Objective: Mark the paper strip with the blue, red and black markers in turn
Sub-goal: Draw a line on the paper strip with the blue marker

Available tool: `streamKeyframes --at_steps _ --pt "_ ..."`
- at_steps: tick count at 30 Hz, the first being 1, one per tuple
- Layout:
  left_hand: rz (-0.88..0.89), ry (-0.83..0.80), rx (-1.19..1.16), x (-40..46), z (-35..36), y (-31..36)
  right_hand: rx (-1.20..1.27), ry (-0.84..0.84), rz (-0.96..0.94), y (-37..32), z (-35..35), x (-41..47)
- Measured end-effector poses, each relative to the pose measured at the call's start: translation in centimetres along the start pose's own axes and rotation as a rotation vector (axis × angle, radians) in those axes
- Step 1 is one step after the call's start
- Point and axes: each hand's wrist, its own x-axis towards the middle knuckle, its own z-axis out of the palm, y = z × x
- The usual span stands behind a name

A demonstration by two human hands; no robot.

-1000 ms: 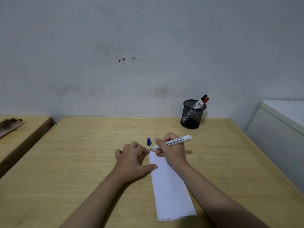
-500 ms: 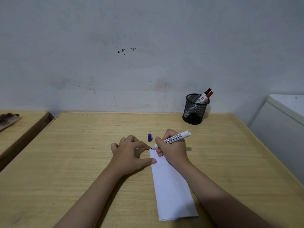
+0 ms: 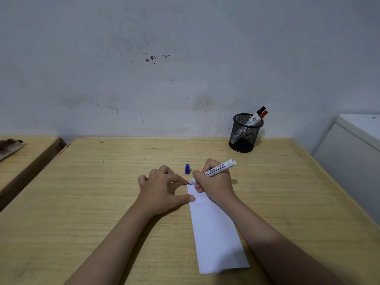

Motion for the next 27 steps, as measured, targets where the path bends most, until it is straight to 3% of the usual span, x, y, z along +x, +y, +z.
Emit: streamKeyframes --at_steps 8,15,23,27 --pt "0.02 0.013 0.051 0.1 0.0 -0.1 -0.004 -0.02 -0.006 -0.1 -0.2 -0.1" --pt "0.037 0.019 0.048 -0.3 0.2 0.0 0.235 0.159 -0.015 -0.1 -0.4 -0.3" --pt "-0.012 0.158 -0.207 0.9 -0.1 1.1 0.324 0.188 0.034 -0.4 -0.4 -0.3" --pt "0.013 0.038 -0.129 3.1 -0.9 2.1 0.359 0.206 0.059 -0.4 -0.5 -0.4"
